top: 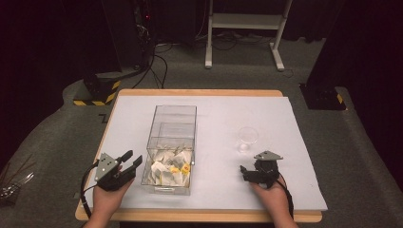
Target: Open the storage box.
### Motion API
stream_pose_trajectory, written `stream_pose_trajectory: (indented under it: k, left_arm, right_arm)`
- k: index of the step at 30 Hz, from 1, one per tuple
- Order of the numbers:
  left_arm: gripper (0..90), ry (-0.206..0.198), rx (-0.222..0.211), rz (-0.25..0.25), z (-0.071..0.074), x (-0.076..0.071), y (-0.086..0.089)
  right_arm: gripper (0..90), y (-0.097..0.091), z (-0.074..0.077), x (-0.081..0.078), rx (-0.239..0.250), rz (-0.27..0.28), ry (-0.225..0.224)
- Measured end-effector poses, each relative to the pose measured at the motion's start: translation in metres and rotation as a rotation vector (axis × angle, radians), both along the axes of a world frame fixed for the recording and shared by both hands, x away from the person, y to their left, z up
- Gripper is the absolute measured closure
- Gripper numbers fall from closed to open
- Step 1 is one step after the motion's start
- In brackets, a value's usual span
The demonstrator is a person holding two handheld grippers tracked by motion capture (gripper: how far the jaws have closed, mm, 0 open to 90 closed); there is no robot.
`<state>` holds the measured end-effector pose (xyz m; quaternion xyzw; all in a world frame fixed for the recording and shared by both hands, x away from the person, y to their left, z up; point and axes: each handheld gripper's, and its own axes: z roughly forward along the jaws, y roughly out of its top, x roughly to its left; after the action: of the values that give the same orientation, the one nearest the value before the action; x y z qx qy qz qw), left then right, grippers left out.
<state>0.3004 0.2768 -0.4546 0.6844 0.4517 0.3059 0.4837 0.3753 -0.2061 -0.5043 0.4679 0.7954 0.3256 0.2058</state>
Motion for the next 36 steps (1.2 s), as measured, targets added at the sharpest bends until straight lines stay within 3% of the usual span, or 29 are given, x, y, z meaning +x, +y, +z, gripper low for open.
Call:
stream_pose_trajectory:
  k: [8,10,13,16,20,23,25,30,32,36]
  left_arm:
    - [49.9,0.068,0.031,0.03,-0.025,0.013,0.01]
    - [49.1,0.112,0.065,0.04,-0.035,0.018,0.012]
    - [48.3,0.13,0.091,0.043,-0.042,0.022,0.014]
    - [47.2,0.167,0.09,0.05,-0.049,0.025,0.016]
    - [47.1,0.154,0.053,0.087,-0.05,0.023,0.02]
    - [46.9,0.145,0.051,0.087,-0.05,0.022,0.021]
    - [47.1,0.115,0.065,0.081,-0.05,0.019,0.018]
    - [46.1,0.104,0.094,0.052,-0.05,0.018,0.015]
    - [46.1,0.111,0.09,0.05,-0.05,0.018,0.016]
    - [45.0,0.144,0.033,0.029,-0.05,0.022,0.021]
  right_arm:
    - [16.9,0.0,0.0,0.0,0.001,0.004,-0.001]
    - [20.9,0.001,0.001,-0.001,0.0,0.019,-0.008]
    - [21.4,0.003,0.001,-0.003,-0.006,0.027,-0.014]
    - [21.1,0.01,0.004,-0.005,-0.012,0.054,-0.015]
    - [22.1,0.017,0.009,-0.009,-0.013,0.08,-0.051]
    - [23.3,0.019,0.013,-0.011,-0.002,0.092,-0.062]
    - [24.0,0.021,0.016,-0.013,0.007,0.106,-0.079]
    - [27.8,0.029,0.028,-0.021,0.039,0.14,-0.126]
    - [28.1,0.03,0.029,-0.022,0.04,0.143,-0.131]
    - [30.0,0.041,0.039,-0.025,0.043,0.184,-0.15]
